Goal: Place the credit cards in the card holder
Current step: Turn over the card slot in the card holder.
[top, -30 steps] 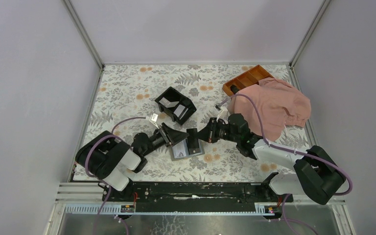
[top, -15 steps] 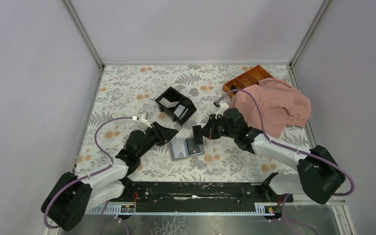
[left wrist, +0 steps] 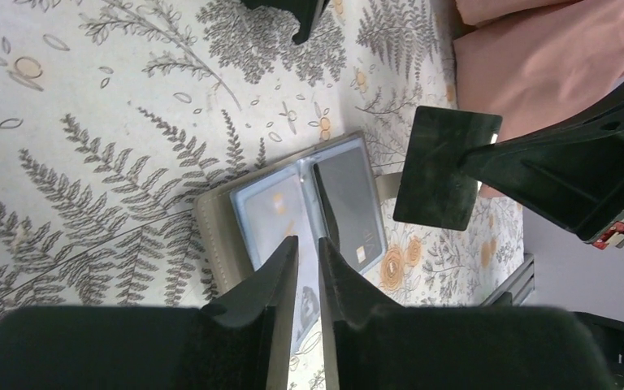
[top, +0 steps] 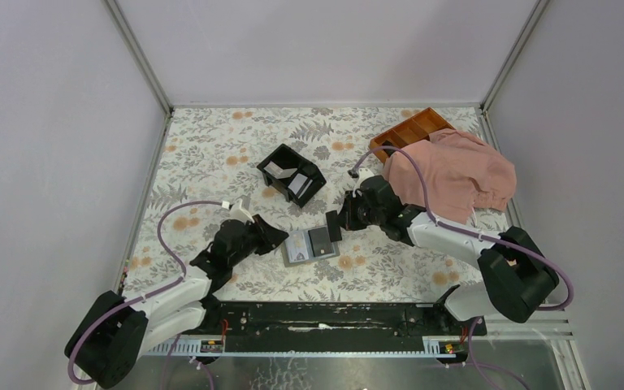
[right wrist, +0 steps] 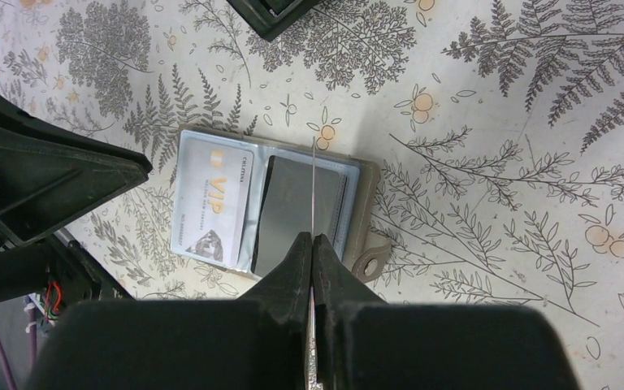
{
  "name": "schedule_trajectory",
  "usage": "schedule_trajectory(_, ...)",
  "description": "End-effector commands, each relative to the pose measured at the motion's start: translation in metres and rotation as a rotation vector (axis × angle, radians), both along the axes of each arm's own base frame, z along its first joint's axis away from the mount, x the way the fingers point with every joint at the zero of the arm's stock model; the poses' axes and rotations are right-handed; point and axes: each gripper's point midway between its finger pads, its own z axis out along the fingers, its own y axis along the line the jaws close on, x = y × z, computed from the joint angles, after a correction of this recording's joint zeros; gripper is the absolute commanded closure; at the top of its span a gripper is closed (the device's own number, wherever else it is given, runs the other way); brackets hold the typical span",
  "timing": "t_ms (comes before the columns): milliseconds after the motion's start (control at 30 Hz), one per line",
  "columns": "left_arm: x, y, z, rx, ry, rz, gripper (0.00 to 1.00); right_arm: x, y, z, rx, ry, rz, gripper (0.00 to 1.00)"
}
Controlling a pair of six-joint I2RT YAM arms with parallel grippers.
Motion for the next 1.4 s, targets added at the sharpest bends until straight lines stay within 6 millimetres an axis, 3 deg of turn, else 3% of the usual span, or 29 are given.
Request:
schedule_trajectory(0, -0.007, 0.006, -0.014, 0.049, 0.014, -0.005, 0.80, 0.012, 0.004, 0.008, -0.014, -0.041, -0.005, 1.00)
schedule_trajectory(700, -0.018, 0.004, -0.042, 0.092, 0.095, -0.029, 0.83, 0.008, -0.001, -0.013, -0.037, 0.016, -0.008, 1.00)
schedule_trajectory(1367, -0.028, 0.008, -0.061, 0.156, 0.144, -0.019, 0.87, 0.002, 0.000, -0.022, 0.110, 0.116, -0.030, 1.00)
